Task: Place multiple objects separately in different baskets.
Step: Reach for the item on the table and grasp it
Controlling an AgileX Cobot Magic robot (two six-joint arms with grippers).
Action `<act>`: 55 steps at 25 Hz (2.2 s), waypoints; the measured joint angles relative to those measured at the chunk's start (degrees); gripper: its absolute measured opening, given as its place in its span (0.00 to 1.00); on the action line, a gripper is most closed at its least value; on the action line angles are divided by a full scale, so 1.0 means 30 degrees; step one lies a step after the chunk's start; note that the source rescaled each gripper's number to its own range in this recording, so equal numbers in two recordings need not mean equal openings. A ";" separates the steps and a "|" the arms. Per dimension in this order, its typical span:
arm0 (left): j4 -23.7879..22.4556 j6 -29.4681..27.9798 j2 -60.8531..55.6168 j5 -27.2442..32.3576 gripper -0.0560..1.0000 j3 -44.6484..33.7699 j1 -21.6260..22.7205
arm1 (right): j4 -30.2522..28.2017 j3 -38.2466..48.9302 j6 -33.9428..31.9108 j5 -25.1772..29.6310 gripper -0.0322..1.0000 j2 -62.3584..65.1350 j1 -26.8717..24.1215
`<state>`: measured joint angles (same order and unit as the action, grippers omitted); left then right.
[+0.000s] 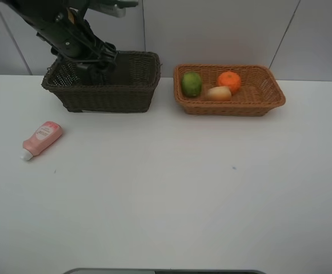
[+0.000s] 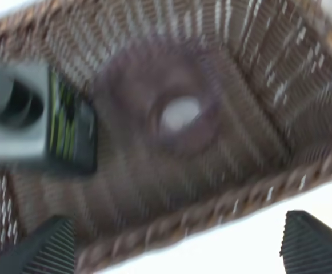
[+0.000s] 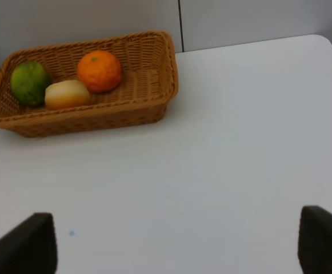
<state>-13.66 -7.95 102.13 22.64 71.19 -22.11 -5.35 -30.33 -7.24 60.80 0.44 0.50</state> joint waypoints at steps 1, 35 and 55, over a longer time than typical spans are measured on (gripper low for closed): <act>0.0135 0.0000 -0.0423 0.0195 0.94 -0.0586 0.0243 | 0.0000 0.0000 0.0000 0.0000 0.82 0.0000 0.0000; 0.3094 0.6239 0.0595 0.7638 1.00 -0.2148 0.4982 | 0.0000 0.0000 0.0000 0.0000 0.82 0.0000 0.0000; 0.3948 0.8770 0.5358 0.6248 1.00 -0.0145 0.6363 | 0.0000 0.0000 0.0000 0.0000 0.82 0.0000 0.0000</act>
<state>-1.81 18.36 118.20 41.38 70.76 -3.02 -5.35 -30.33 -7.24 60.80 0.44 0.50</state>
